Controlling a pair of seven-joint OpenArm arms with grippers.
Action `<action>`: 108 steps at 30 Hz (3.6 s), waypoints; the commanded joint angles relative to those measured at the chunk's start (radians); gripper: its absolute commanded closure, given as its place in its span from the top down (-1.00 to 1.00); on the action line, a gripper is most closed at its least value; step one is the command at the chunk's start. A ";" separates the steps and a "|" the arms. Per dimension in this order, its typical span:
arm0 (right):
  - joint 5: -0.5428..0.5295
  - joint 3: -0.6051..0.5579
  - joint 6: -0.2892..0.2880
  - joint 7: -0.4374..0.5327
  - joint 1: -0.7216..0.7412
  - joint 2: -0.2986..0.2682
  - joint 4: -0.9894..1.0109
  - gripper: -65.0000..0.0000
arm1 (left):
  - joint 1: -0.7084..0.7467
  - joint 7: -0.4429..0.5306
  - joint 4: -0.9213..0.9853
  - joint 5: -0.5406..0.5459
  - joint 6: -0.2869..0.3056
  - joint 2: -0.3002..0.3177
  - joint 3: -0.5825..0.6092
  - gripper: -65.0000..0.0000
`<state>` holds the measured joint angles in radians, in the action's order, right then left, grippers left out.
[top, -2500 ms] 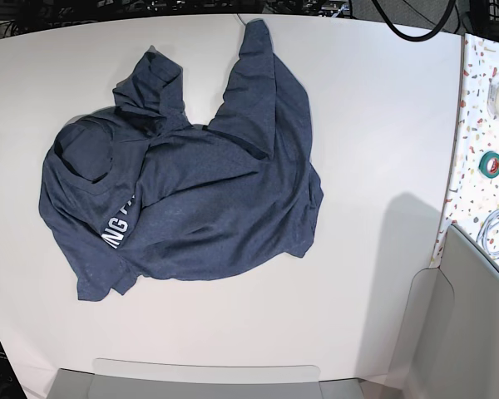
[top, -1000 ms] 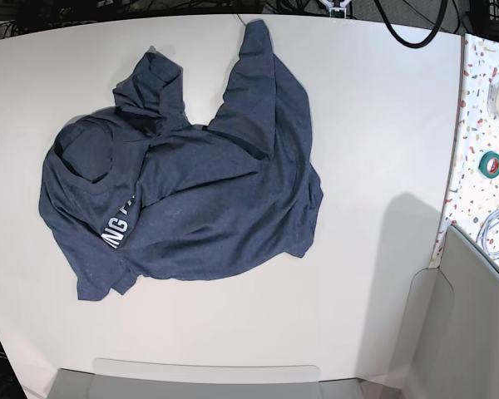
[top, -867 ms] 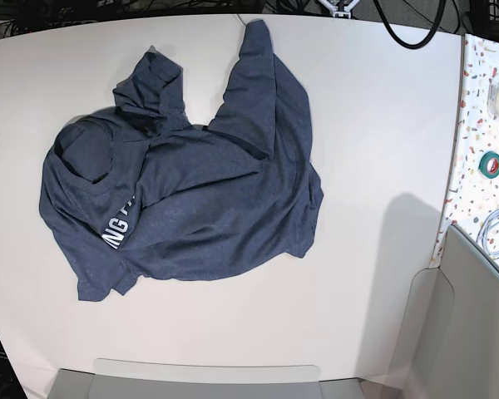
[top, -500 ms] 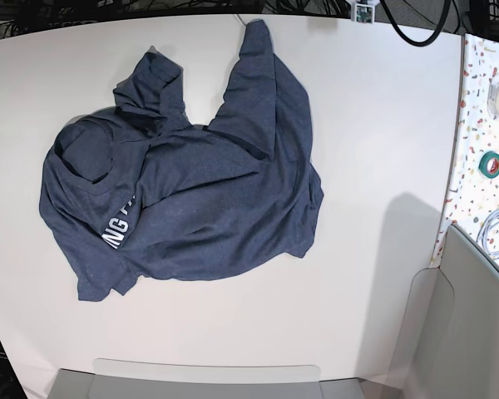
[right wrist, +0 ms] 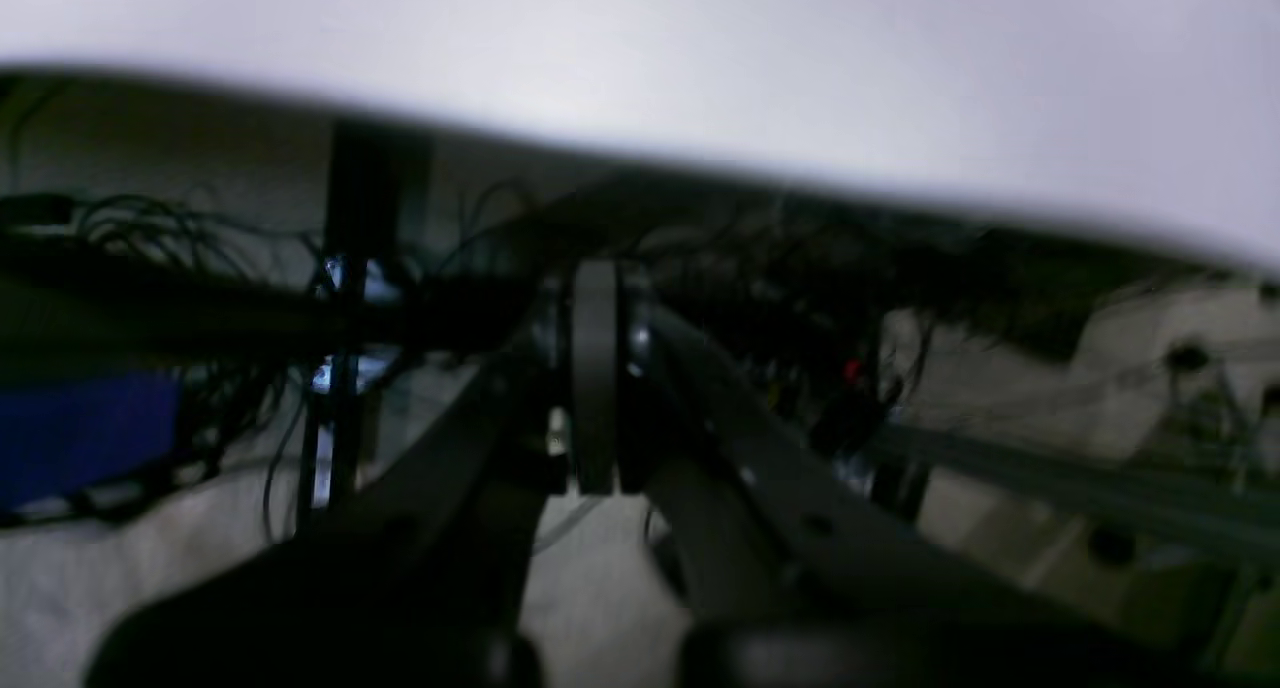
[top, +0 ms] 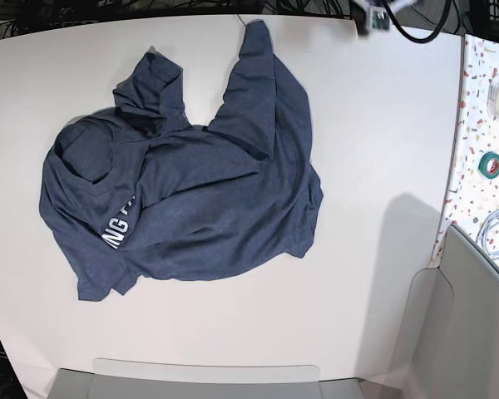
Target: Layout the t-shirt on the table in an organized manner, then fold the t-shirt properly
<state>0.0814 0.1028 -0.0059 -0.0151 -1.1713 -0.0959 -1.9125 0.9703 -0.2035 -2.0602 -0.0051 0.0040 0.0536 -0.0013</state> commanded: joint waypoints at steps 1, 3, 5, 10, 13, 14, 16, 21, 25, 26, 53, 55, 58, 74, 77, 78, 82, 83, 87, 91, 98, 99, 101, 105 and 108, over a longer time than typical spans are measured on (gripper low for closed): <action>0.001 0.007 0.004 0.019 -0.020 -0.001 -0.028 -1.00 | 0.003 0.017 -0.018 0.000 0.000 0.001 -0.001 -1.00; 0.004 0.010 0.004 0.019 -0.011 -0.001 -0.052 -1.00 | -0.024 0.017 -0.021 0.000 0.000 0.012 -0.001 -1.00; 0.004 0.012 0.004 0.017 0.008 -0.001 -0.068 -1.00 | -0.046 0.017 -0.021 0.001 0.000 0.032 -0.001 -1.00; 0.004 0.050 0.004 0.016 0.064 0.002 -0.080 -1.00 | -0.106 0.022 -0.024 0.001 0.000 0.039 0.001 -1.00; 0.004 0.076 0.004 0.016 0.107 0.005 -0.081 -1.00 | -0.161 0.023 -0.024 0.004 0.000 0.039 0.027 -1.00; 0.004 0.085 0.004 0.016 0.126 0.005 -0.081 -1.00 | -0.184 0.025 -0.024 0.014 0.000 0.039 0.040 -1.00; 0.004 0.100 0.004 0.016 0.164 0.006 -0.081 -1.00 | -0.228 0.026 -0.024 0.046 0.000 0.039 0.060 -1.00; 0.002 0.127 0.004 0.016 0.276 0.008 -0.081 -1.00 | -0.362 0.019 -0.024 0.144 0.000 0.036 0.143 -1.00; 0.002 0.183 0.001 0.016 0.359 0.031 -0.084 -1.00 | -0.445 -0.024 -0.024 0.164 0.000 0.039 0.268 -0.96; 0.002 0.209 -0.001 0.016 0.379 0.034 -0.084 -1.00 | -0.469 -0.049 -0.024 0.164 0.000 0.039 0.297 -0.92; 0.008 0.329 -0.466 -0.165 0.902 -0.529 0.270 0.31 | -0.807 -0.535 -0.020 0.169 0.000 0.041 0.745 -0.46; 0.008 0.239 -0.481 -0.095 0.911 -0.608 0.327 0.36 | -0.807 -0.535 -0.012 0.169 0.000 0.041 0.745 -0.46; 0.010 0.127 -0.484 0.005 0.922 -0.726 0.384 0.36 | -0.807 -0.535 0.000 0.169 0.000 0.041 0.745 -0.46; 0.469 -0.401 -0.523 0.201 1.166 -0.950 0.565 0.36 | -0.805 -0.535 0.065 0.164 0.000 0.041 0.743 -0.46; 0.469 -0.489 -0.521 0.205 1.253 -0.965 0.574 0.36 | -0.805 -0.535 0.082 0.165 -0.002 0.041 0.743 -0.46; 0.469 -0.507 -0.521 0.205 1.281 -0.965 0.574 0.36 | -0.805 -0.535 0.082 0.165 -0.002 0.041 0.743 -0.46; 0.467 -0.515 -0.520 0.206 1.342 -0.988 0.568 0.36 | -0.807 -0.535 0.082 0.164 -0.002 0.041 0.743 -0.46; 0.467 -0.513 -0.520 0.206 1.350 -0.991 0.568 0.36 | -0.807 -0.535 0.082 0.164 -0.003 0.041 0.743 -0.46; 0.466 -0.518 -0.520 0.206 1.411 -0.993 0.566 0.36 | -0.808 -0.535 0.088 0.162 -0.005 0.041 0.743 -0.46; 0.456 -0.527 -0.520 0.208 1.411 -1.031 0.565 0.36 | -0.807 -0.535 0.102 0.162 -0.005 0.041 0.743 -0.46; 0.361 -0.656 -0.520 0.218 1.415 -1.126 0.514 0.36 | -0.810 -0.534 0.123 0.162 -0.005 0.041 0.743 -0.46; 0.360 -0.667 -0.520 0.218 1.415 -1.138 0.508 0.36 | -0.810 -0.534 0.123 0.162 -0.005 0.041 0.743 -0.46; 0.360 -0.694 -0.520 0.218 1.415 -1.166 0.511 0.36 | -0.810 -0.532 0.134 0.162 -0.005 0.041 0.742 -0.46; 0.366 -0.771 -0.520 0.212 1.415 -1.180 0.514 0.35 | -0.810 -0.529 0.137 0.162 -0.005 0.041 0.742 -0.46; 0.366 -0.793 -0.520 0.211 1.415 -1.184 0.519 0.35 | -0.810 -0.528 0.137 0.162 -0.005 0.041 0.742 -0.46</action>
<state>0.4465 -0.7063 -0.5369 0.2028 0.2222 -1.2385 -1.3918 0.1661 -0.7586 -1.9068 0.1509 -0.0036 0.1005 0.7395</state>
